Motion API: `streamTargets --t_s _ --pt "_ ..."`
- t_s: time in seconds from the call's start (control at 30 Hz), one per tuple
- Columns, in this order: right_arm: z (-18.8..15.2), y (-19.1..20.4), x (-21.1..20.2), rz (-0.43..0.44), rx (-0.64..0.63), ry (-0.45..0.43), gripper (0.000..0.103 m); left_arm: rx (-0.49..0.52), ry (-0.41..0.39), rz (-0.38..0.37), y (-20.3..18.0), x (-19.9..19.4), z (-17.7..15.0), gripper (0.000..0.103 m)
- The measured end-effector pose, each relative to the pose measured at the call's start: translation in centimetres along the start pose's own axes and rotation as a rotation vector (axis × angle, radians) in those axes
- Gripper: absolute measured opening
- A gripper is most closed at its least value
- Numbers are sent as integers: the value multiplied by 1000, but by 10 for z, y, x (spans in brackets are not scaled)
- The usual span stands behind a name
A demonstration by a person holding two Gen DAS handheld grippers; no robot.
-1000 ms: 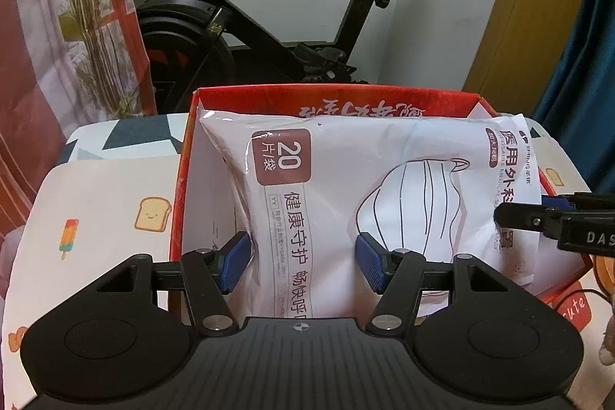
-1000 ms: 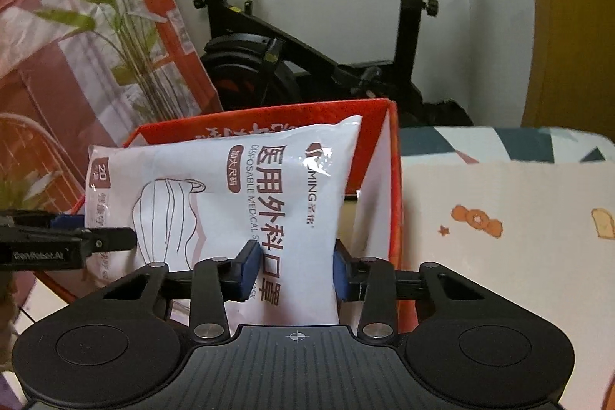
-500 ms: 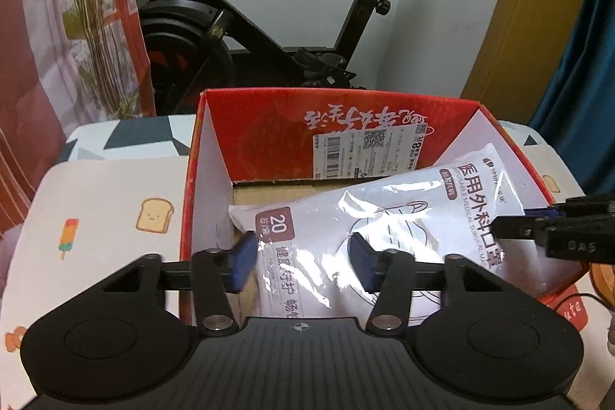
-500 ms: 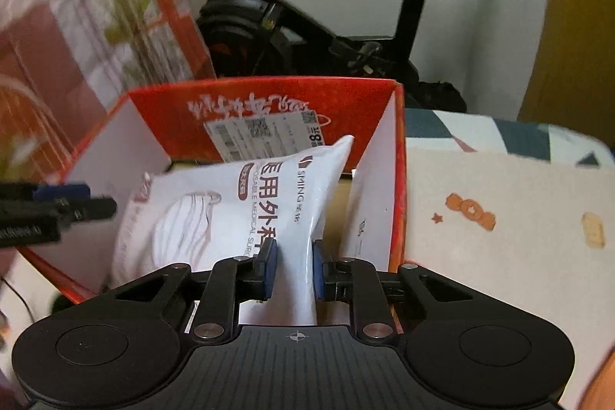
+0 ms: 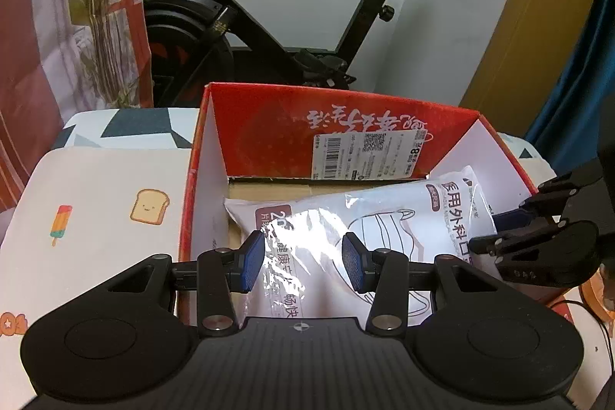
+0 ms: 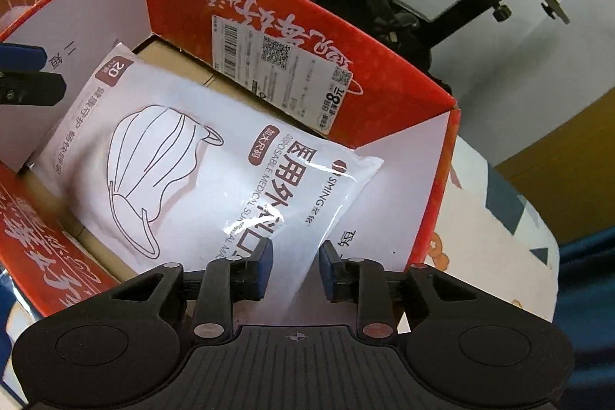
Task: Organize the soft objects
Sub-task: 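Lower the mask bag into the red box and open the right tool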
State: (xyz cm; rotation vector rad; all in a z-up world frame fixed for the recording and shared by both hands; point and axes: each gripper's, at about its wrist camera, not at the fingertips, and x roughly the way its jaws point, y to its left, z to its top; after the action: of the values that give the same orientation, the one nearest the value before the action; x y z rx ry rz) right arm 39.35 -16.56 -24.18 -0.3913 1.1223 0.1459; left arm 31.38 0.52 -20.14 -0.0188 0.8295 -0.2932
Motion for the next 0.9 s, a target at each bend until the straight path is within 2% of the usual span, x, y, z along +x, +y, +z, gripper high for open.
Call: streamTargets --t_s 0.23,0.33,0.4,0.47,0.63,0.77,0.9 --pt "-3 -12 -8 38 37 -35 34 -5 -16 0 1 -3 -1 47" --pt "-1 -16 -18 42 44 -65 39 -7 -16 0 0 -2 -3 47" --pt "1 -18 -23 64 56 -93 38 -7 -13 0 -1 -2 -3 47" --pt "2 -19 -25 91 66 -113 36 -5 -11 1 -2 -1 -4 47" --pt "3 -17 -10 128 95 -122 14 5 -6 5 -4 1 -5 47" --pt "7 -13 10 151 129 -94 11 5 -4 4 -5 1 -6 47" --pt "9 -9 27 175 164 -30 9 -1 -6 4 -4 0 -6 47"
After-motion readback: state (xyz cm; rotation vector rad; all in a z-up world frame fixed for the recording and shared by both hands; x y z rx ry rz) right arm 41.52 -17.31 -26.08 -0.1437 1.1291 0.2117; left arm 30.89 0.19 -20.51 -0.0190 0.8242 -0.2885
